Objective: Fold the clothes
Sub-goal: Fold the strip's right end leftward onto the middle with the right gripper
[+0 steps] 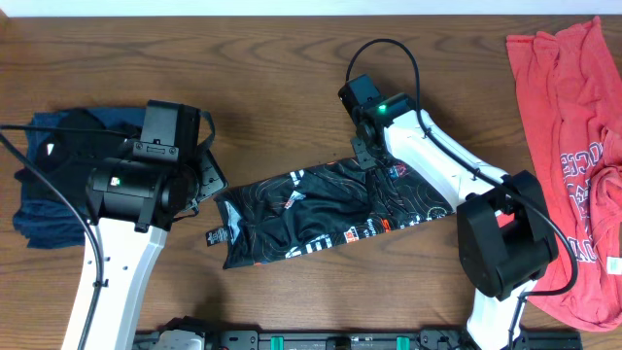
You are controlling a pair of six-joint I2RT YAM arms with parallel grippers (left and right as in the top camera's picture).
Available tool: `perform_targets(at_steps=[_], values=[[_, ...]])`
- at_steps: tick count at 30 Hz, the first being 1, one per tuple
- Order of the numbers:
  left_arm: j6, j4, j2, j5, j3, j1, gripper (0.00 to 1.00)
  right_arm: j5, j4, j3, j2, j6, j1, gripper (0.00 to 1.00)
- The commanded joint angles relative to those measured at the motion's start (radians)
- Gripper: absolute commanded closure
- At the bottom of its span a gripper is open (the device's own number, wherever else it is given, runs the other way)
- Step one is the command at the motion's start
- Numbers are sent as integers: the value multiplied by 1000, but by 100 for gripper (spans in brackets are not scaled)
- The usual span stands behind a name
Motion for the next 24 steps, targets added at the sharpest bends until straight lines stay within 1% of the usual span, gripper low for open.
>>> perform_targets(at_steps=[1,11,13,14,15,18,19,24], values=[[17,-3,-2,-19,3,5,36,5,13,-14,-26,21,-11,53],[18,-14,-2,-19,3,5,35,-9,21,-17,24,40,-18,53],[17,-13,-2,-19,3,5,36,-9,22,-17,39,46,-18,56],[17,-13,-2,-19,3,5,36,-8,21,-17,44,47,-16,59],[17,-13,-2,-19,3,5,36,-9,20,-17,51,47,-16,67],[18,-14,-2,-19,3,5,36,-9,22,-17,53,55,-16,80],[18,-14,-2,-19,3,5,35,-9,22,-17,53,55,-16,82],[17,-14,-2,-19,3,5,36,-9,6,-17,53,55,-16,83]])
